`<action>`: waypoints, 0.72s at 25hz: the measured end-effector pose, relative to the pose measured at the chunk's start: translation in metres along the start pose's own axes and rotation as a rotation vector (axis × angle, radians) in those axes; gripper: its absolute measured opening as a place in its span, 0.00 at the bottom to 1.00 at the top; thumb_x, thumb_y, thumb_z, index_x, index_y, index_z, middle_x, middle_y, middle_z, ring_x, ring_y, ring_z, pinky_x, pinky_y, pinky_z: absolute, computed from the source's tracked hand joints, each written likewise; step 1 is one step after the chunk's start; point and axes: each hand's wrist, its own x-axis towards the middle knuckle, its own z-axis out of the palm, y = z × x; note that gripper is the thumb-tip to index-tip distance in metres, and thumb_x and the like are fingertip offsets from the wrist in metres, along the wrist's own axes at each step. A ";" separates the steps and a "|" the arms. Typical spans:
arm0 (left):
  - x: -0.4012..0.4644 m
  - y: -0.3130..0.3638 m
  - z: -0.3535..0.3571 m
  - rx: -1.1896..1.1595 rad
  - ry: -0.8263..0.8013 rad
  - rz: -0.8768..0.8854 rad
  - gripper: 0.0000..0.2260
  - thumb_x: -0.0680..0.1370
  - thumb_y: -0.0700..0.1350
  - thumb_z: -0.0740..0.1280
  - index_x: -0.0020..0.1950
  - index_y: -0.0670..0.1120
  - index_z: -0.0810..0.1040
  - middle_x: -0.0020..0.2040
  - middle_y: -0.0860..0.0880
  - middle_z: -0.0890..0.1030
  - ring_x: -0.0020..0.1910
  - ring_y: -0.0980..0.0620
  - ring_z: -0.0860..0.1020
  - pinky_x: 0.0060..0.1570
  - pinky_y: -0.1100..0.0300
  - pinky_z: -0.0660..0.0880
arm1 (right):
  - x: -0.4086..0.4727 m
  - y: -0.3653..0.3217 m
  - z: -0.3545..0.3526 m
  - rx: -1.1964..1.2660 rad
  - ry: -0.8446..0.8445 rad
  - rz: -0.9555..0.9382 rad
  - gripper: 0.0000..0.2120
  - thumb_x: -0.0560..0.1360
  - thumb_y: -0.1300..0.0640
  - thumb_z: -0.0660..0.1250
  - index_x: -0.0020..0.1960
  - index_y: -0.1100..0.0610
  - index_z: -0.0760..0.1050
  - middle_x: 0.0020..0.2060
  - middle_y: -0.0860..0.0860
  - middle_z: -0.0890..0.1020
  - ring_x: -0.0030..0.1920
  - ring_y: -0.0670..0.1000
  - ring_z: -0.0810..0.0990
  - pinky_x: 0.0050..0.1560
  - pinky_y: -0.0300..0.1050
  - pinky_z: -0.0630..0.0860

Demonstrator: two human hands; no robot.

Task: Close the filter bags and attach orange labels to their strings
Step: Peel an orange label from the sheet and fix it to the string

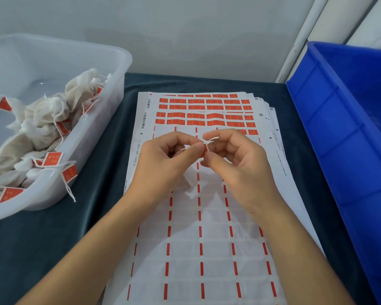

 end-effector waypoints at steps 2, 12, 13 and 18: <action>0.001 -0.001 0.000 -0.001 -0.006 -0.012 0.05 0.80 0.50 0.73 0.44 0.56 0.87 0.40 0.47 0.84 0.38 0.47 0.80 0.40 0.59 0.80 | 0.000 0.000 0.000 -0.021 0.016 -0.009 0.11 0.78 0.60 0.73 0.58 0.49 0.82 0.46 0.44 0.86 0.52 0.50 0.85 0.54 0.47 0.85; 0.001 0.002 -0.002 0.041 -0.028 -0.040 0.09 0.82 0.42 0.68 0.46 0.51 0.85 0.41 0.56 0.84 0.40 0.58 0.81 0.44 0.64 0.79 | 0.000 0.001 -0.001 -0.010 0.042 0.004 0.11 0.77 0.61 0.74 0.57 0.48 0.82 0.44 0.45 0.85 0.50 0.50 0.85 0.55 0.46 0.84; 0.001 0.003 -0.001 0.070 -0.027 -0.042 0.08 0.82 0.43 0.68 0.46 0.52 0.85 0.42 0.55 0.85 0.41 0.56 0.82 0.44 0.63 0.80 | -0.001 0.001 -0.002 -0.009 0.043 0.005 0.12 0.78 0.61 0.74 0.57 0.48 0.82 0.44 0.45 0.85 0.51 0.50 0.85 0.55 0.47 0.84; 0.001 0.001 -0.001 0.090 -0.010 -0.031 0.08 0.81 0.46 0.70 0.43 0.54 0.84 0.40 0.52 0.84 0.42 0.50 0.82 0.42 0.62 0.80 | 0.000 0.004 -0.001 -0.083 0.029 0.020 0.11 0.79 0.60 0.72 0.56 0.44 0.82 0.46 0.41 0.85 0.52 0.47 0.84 0.55 0.50 0.85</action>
